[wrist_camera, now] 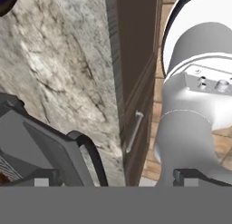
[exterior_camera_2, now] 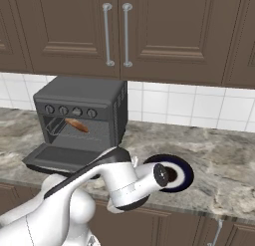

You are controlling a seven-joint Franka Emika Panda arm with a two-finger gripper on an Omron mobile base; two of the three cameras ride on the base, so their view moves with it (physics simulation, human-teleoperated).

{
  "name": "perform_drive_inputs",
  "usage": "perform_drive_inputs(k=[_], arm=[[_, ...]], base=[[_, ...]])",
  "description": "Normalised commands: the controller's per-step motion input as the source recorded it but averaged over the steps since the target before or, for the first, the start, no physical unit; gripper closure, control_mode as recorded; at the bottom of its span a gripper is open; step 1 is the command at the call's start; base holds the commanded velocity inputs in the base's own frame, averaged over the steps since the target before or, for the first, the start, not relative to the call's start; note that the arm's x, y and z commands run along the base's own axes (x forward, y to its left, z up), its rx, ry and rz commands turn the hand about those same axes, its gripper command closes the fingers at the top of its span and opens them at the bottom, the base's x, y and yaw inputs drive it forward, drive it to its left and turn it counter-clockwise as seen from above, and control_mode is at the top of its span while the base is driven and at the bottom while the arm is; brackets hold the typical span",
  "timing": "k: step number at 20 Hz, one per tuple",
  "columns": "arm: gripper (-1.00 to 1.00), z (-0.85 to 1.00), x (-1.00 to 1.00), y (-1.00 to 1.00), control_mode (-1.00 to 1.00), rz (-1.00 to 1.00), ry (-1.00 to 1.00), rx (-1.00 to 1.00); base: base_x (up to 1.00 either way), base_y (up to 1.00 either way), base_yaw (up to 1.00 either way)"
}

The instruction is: Pull the toaster oven rack outwards. Pick up the baguette from the plate and place it on the toaster oven rack. Close the toaster oven door fully and set the temperature to the lowest setting.

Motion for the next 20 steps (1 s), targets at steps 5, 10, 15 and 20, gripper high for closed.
perform_drive_inputs(k=[5, 10, 15, 20], arm=[[-1.0, -0.11, 0.15, 0.1, -1.0, -0.01, 0.02, 0.03], [-1.0, 0.0, 0.2, 0.24, -1.0, 0.0, 0.05, 0.0], [-1.0, -0.17, 0.17, 0.15, -1.0, 0.0, 0.12, 0.0], [-1.0, -0.24, 0.2, 0.09, -1.0, -0.02, 0.14, 0.0]], base=[[0.0, 0.0, 0.0], [0.0, 0.0, 0.0], [0.0, 0.0, 0.0], [0.0, 0.0, 0.0]])
